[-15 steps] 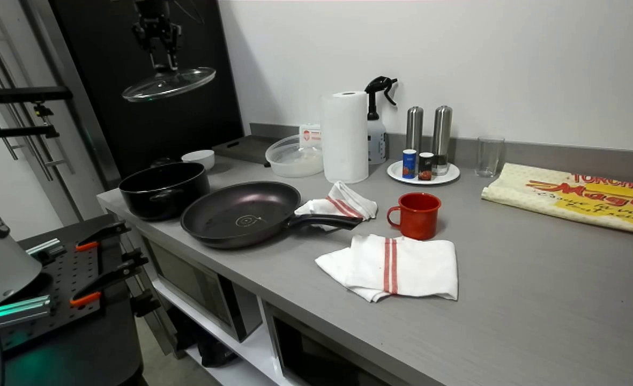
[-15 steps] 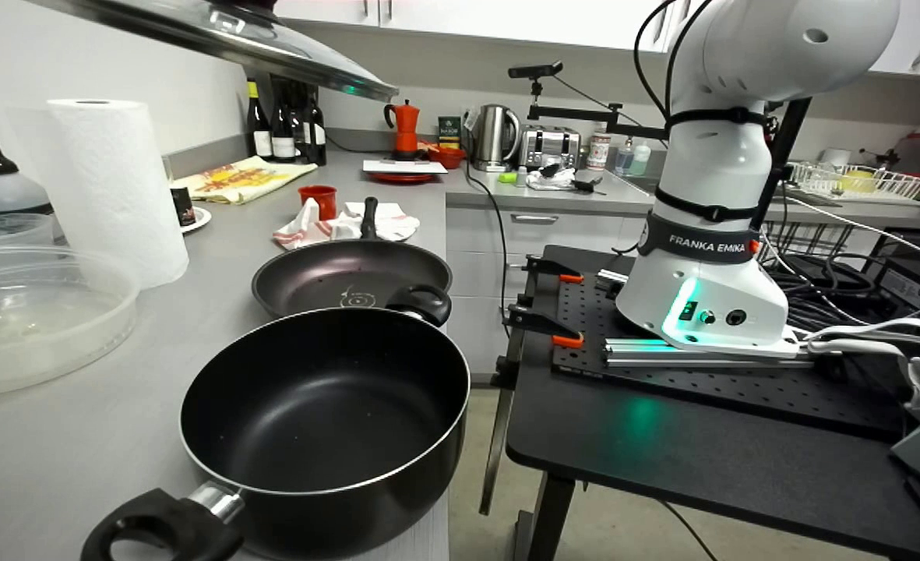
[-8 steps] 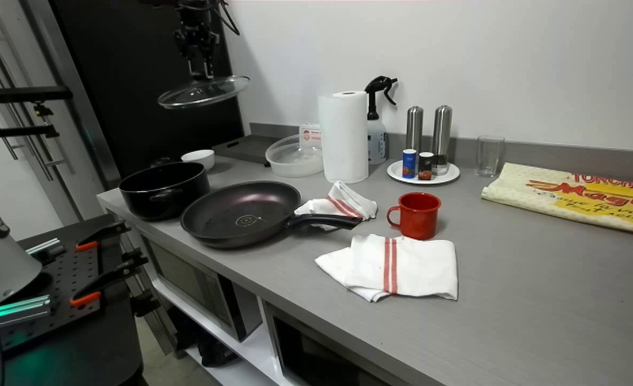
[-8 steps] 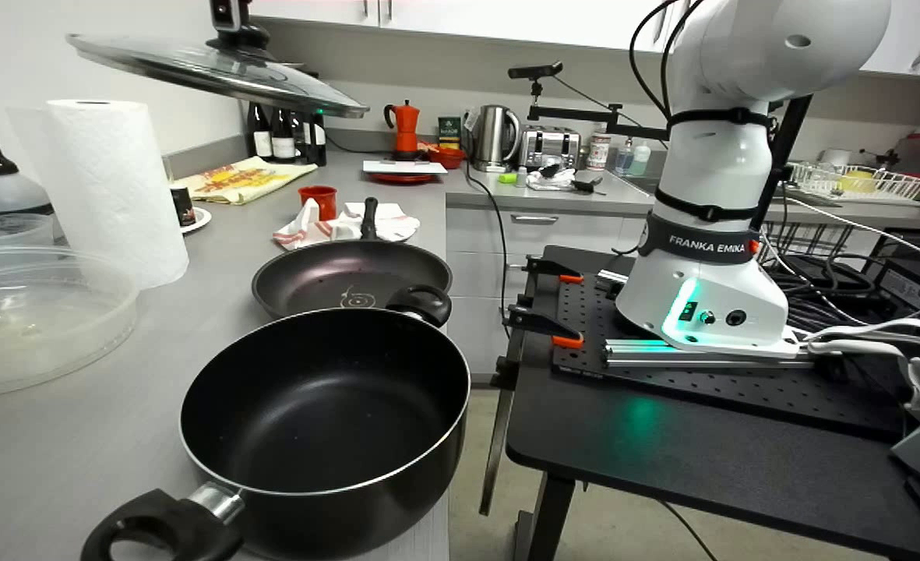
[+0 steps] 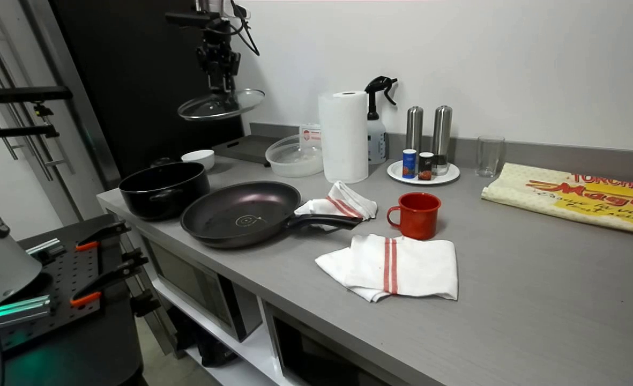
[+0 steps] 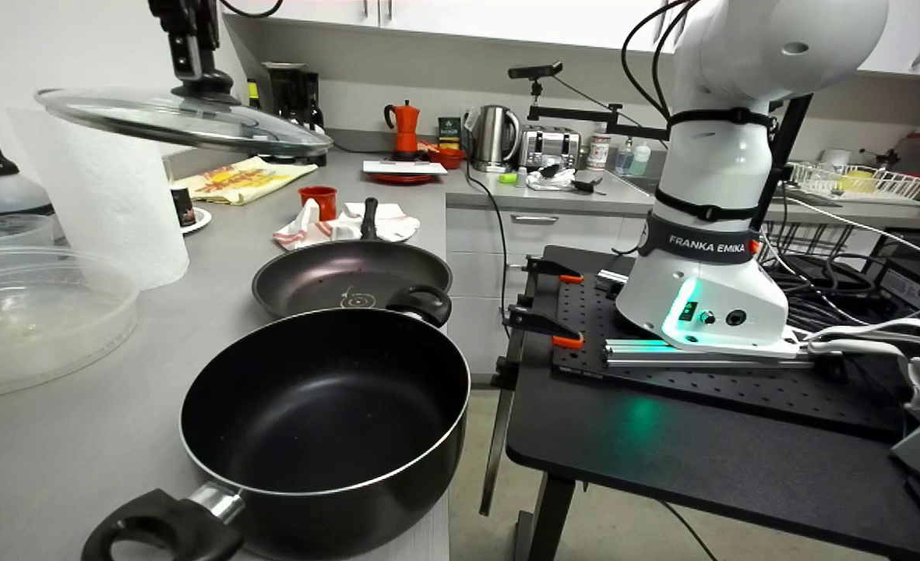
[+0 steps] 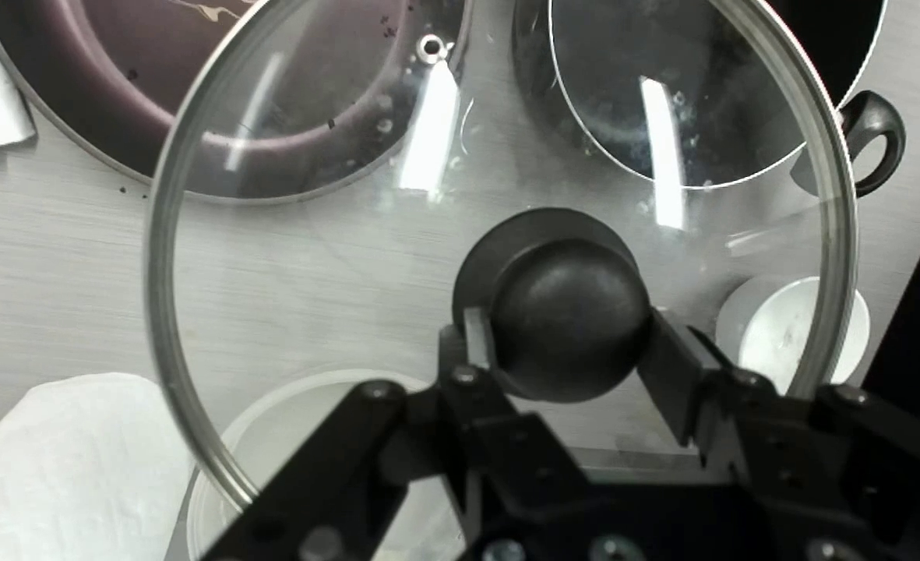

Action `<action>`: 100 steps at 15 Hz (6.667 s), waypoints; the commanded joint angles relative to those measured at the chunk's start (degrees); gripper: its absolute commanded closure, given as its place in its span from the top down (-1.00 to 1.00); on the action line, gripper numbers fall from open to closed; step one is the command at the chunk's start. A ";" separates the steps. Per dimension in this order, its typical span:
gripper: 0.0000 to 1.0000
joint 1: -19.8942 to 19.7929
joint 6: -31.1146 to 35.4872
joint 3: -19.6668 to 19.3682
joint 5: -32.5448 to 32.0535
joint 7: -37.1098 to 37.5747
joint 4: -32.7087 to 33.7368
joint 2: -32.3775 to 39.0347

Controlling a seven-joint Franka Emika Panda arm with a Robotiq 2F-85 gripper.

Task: Remove the glass lid from the black pot

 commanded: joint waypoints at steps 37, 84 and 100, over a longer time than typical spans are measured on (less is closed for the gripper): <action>-0.50 1.67 16.54 6.14 -7.94 -4.01 16.64 29.44; -0.50 0.02 34.63 3.48 -12.16 0.66 3.98 30.35; 1.00 0.38 34.40 3.02 -12.23 2.05 4.37 30.07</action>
